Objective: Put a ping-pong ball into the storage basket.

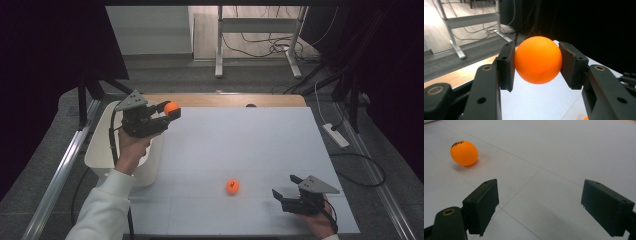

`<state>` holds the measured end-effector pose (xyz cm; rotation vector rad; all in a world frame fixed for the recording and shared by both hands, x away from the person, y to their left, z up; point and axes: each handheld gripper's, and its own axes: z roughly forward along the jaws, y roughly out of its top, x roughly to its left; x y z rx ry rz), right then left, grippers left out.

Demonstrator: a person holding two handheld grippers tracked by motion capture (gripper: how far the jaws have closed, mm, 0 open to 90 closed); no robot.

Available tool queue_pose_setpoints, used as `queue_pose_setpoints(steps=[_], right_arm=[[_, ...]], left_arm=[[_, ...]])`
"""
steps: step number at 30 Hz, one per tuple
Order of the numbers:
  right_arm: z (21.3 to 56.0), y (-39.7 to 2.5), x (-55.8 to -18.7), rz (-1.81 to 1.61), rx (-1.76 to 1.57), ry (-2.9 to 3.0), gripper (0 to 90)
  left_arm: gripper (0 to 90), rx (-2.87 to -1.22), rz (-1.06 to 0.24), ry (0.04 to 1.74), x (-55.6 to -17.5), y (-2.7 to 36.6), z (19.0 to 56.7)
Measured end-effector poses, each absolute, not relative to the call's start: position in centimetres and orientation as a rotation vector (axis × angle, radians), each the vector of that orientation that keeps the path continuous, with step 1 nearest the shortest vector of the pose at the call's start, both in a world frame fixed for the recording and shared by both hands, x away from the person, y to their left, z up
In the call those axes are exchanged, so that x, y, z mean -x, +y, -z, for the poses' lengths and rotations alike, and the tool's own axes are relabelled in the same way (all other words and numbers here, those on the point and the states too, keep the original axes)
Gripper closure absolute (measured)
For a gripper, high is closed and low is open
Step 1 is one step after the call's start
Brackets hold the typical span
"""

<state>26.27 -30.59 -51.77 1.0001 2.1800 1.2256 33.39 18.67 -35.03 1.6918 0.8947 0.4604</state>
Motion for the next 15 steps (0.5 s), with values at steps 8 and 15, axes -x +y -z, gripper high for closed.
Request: queue_pose_setpoints(steps=[8, 15], right_arm=[[51.7, -30.6, -26.2, -1.236, -1.002, 2.173, 14.6], [51.6, -30.6, -26.2, -1.241, -1.001, 2.174, 14.5]], left_arm=[[50.2, -1.684, -0.478, 0.935, -33.8, 19.7, 35.0], [50.3, -1.685, -0.501, 0.962, -33.9, 20.3, 34.7]])
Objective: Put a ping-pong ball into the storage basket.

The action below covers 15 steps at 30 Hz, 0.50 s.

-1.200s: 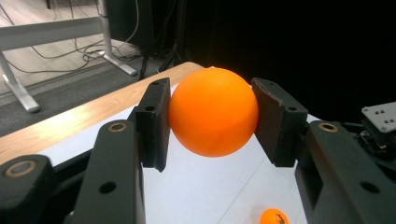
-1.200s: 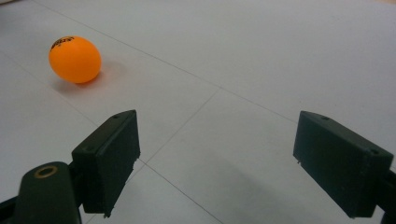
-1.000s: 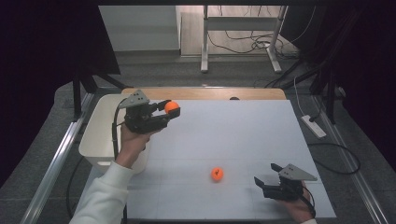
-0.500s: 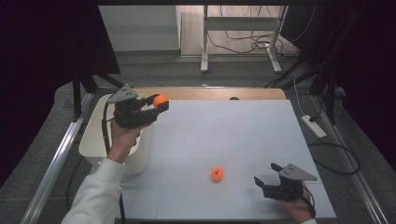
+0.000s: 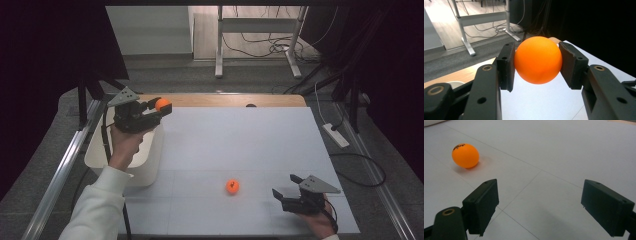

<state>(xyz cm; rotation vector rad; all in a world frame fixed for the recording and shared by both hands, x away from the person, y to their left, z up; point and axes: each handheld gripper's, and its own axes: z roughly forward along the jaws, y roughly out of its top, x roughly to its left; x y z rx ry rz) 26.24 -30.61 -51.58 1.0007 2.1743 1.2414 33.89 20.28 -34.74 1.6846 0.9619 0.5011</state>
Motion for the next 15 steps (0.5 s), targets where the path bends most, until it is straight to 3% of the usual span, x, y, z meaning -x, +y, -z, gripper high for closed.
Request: queue_pose_setpoints(steps=[15], right_arm=[[51.7, -30.6, -26.3, -1.239, -0.994, 2.182, 14.6]], left_arm=[[50.3, -1.648, -0.524, 1.029, -35.0, 22.1, 35.0]])
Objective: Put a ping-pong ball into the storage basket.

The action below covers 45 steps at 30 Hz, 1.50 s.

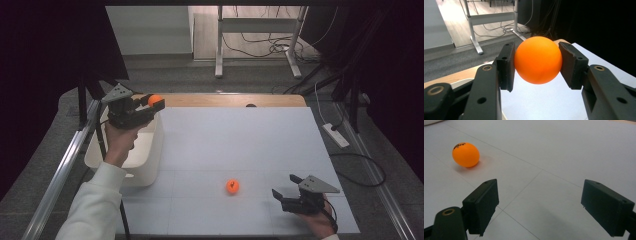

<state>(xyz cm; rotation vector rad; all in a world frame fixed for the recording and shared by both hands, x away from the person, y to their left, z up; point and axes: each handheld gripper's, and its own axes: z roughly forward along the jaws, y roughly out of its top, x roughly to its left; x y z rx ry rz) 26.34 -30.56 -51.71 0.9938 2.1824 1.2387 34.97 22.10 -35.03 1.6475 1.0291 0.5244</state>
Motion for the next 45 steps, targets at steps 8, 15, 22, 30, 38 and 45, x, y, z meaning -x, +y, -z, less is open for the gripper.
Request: queue_pose_setpoints(steps=[8, 15, 22, 30, 38, 45], right_arm=[[51.7, -30.6, -26.3, -1.239, -0.993, 2.185, 14.6], [51.7, -30.5, -26.3, -1.236, -0.993, 2.187, 14.6], [51.7, -30.6, -26.3, -1.234, -0.997, 2.184, 14.5], [51.8, -30.5, -26.3, -1.228, -0.997, 2.189, 14.6], [51.9, -30.5, -26.3, -1.225, -0.998, 2.191, 14.5], [51.9, -30.5, -26.3, -1.219, -1.0, 2.193, 14.5]], left_arm=[[50.3, -1.654, -0.537, 1.065, -35.4, 23.1, 35.4], [50.3, -1.637, -0.547, 1.113, -35.9, 24.0, 35.9], [50.2, -1.643, -0.562, 1.16, -36.3, 24.8, 36.3], [50.1, -1.642, -0.575, 1.212, -37.2, 25.6, 37.0], [50.1, -1.675, -0.557, 1.254, -38.2, 25.7, 37.9], [50.0, -1.763, -0.523, 1.328, -39.7, 25.5, 39.1]])
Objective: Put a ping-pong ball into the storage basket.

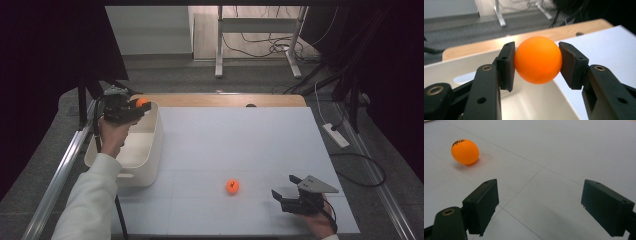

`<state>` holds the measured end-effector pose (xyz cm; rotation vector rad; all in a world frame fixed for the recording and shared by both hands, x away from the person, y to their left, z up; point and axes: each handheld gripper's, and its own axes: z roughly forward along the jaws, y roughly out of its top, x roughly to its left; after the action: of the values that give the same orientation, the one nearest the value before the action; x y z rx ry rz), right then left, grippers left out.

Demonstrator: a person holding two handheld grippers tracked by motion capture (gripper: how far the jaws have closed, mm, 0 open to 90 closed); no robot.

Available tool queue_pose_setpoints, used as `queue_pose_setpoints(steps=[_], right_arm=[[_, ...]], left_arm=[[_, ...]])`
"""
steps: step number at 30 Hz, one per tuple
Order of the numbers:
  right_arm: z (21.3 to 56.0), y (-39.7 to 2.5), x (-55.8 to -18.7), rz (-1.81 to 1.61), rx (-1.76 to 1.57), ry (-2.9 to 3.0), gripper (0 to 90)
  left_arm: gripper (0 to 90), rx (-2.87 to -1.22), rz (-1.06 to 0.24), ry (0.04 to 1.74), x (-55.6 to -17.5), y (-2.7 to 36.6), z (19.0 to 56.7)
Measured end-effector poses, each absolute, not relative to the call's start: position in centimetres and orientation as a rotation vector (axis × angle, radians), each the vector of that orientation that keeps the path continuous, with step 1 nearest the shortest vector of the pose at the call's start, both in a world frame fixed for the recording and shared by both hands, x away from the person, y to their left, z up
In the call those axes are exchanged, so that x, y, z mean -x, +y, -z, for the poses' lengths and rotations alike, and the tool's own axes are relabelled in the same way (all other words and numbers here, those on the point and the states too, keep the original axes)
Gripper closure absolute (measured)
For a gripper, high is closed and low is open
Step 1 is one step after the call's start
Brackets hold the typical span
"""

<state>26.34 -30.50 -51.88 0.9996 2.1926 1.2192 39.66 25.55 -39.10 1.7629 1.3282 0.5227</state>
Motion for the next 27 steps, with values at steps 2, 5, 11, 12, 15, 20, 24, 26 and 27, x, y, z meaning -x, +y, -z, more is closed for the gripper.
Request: queue_pose_setpoints(steps=[2, 5, 11, 12, 15, 20, 24, 26, 27], right_arm=[[51.9, -30.5, -26.4, -1.218, -1.003, 2.194, 14.6], [52.0, -30.5, -26.4, -1.217, -1.005, 2.197, 14.5], [51.9, -30.5, -26.4, -1.211, -1.005, 2.198, 14.5], [52.0, -30.6, -26.4, -1.221, -1.005, 2.197, 14.5], [52.0, -30.5, -26.4, -1.215, -1.006, 2.198, 14.5], [51.9, -30.5, -26.4, -1.21, -1.005, 2.198, 14.6], [52.0, -30.6, -26.4, -1.219, -1.004, 2.196, 14.5], [51.9, -30.6, -26.4, -1.209, -1.005, 2.196, 14.6], [51.9, -30.6, -26.4, -1.209, -1.005, 2.196, 14.6]], left_arm=[[50.0, -1.783, -0.515, 1.336, -39.8, 25.4, 39.3], [50.0, -1.793, -0.504, 1.341, -40.0, 25.3, 39.6], [50.0, -1.814, -0.492, 1.364, -40.4, 25.1, 39.9], [50.0, -1.819, -0.486, 1.372, -40.4, 25.2, 40.0], [49.9, -1.849, -0.467, 1.403, -40.7, 25.1, 40.3], [49.8, -1.88, -0.475, 1.409, -40.7, 25.0, 40.4], [49.8, -1.881, -0.5, 1.398, -40.5, 24.8, 40.2], [49.7, -1.876, -0.509, 1.393, -40.4, 24.8, 40.1], [49.7, -1.873, -0.51, 1.391, -40.4, 24.8, 40.1]])
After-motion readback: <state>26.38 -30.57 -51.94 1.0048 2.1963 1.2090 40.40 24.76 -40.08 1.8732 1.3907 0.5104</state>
